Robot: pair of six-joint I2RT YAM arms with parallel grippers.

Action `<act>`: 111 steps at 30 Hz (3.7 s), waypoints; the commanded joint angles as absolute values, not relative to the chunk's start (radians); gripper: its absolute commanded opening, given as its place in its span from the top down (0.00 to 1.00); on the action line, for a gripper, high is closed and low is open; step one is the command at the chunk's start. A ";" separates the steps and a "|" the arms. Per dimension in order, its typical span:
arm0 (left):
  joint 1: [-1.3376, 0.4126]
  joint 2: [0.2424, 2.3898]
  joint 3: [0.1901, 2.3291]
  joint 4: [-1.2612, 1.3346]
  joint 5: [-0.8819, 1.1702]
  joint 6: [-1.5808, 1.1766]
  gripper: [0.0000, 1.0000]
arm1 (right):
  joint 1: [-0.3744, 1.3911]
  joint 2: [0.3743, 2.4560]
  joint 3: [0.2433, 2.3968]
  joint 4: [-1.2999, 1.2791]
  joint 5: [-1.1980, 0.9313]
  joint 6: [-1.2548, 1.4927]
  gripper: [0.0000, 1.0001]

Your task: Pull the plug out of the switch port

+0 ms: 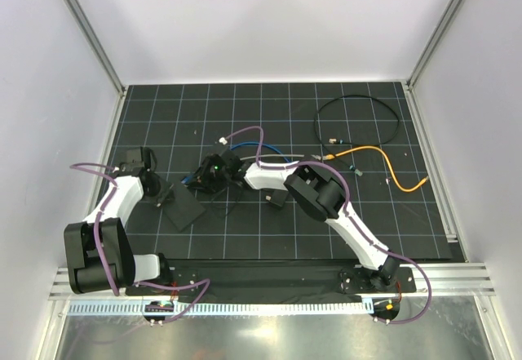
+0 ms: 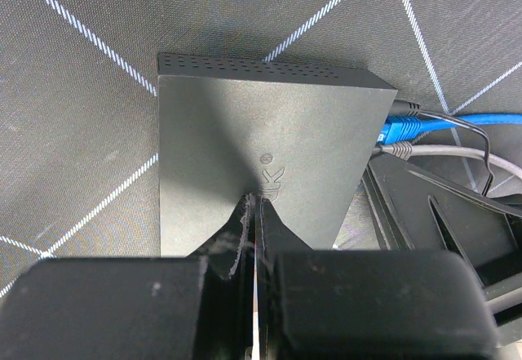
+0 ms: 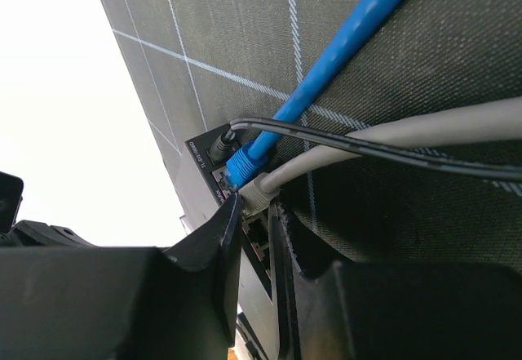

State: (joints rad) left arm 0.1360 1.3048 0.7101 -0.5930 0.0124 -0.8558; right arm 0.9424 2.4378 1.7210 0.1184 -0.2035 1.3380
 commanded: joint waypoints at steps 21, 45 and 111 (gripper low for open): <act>0.143 1.302 0.641 -0.675 -0.091 -0.848 1.00 | 0.834 2.447 1.575 0.301 -0.169 1.401 0.99; 0.138 0.960 0.862 -0.726 0.201 -0.624 0.91 | 0.900 1.953 1.465 0.977 -0.841 1.666 0.99; 0.104 0.893 0.822 -0.718 0.187 -0.603 0.73 | 0.212 2.118 1.747 -0.488 -0.055 0.520 0.79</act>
State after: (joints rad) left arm 0.1066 0.8833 0.8165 -0.7235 0.2016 -0.5991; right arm 0.2008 2.0895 1.6852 -0.5186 -0.0761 0.5285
